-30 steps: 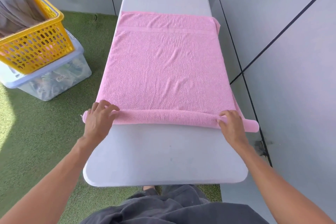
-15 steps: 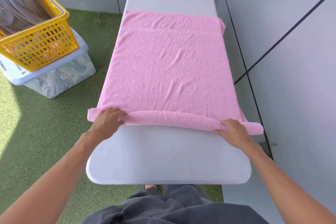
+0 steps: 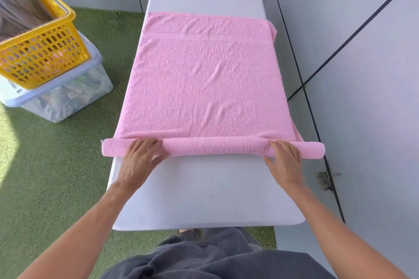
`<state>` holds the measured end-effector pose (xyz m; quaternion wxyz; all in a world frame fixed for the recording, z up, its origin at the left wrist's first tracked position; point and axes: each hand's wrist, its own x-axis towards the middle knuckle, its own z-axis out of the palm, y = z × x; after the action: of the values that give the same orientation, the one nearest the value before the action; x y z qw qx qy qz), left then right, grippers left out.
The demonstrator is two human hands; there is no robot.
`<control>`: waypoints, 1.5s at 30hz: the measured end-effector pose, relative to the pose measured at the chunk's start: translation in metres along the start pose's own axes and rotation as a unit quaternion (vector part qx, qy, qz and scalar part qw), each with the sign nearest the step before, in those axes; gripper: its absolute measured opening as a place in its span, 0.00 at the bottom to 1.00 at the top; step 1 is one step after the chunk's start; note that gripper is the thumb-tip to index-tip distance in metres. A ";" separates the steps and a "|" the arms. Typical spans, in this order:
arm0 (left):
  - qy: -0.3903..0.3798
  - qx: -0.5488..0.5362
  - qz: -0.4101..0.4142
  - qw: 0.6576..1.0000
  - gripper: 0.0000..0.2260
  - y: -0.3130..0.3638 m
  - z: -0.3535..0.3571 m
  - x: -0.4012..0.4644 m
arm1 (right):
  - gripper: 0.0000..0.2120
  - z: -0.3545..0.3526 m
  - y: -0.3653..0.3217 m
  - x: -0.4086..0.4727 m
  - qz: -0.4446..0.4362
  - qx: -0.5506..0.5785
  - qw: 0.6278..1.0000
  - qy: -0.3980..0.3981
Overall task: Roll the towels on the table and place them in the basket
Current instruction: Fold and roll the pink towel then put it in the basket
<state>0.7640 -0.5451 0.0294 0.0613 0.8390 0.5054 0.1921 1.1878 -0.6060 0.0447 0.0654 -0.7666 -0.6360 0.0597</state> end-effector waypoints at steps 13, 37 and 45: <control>-0.209 -0.223 -0.250 0.919 0.19 -0.024 -0.033 0.047 | 0.10 -0.036 0.008 0.022 0.055 0.090 0.989 -0.098; -0.244 -0.107 -0.171 0.948 0.17 -0.026 -0.040 0.019 | 0.20 -0.033 0.010 0.014 0.013 0.160 0.965 -0.205; -0.001 -0.015 -0.073 0.997 0.14 0.003 -0.017 -0.009 | 0.12 -0.008 0.004 -0.021 -0.024 0.067 0.996 0.052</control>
<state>0.7562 -0.5558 0.0437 0.0884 0.7991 0.5622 0.1938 1.1888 -0.6278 0.0520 0.1505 -0.7469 -0.6448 0.0609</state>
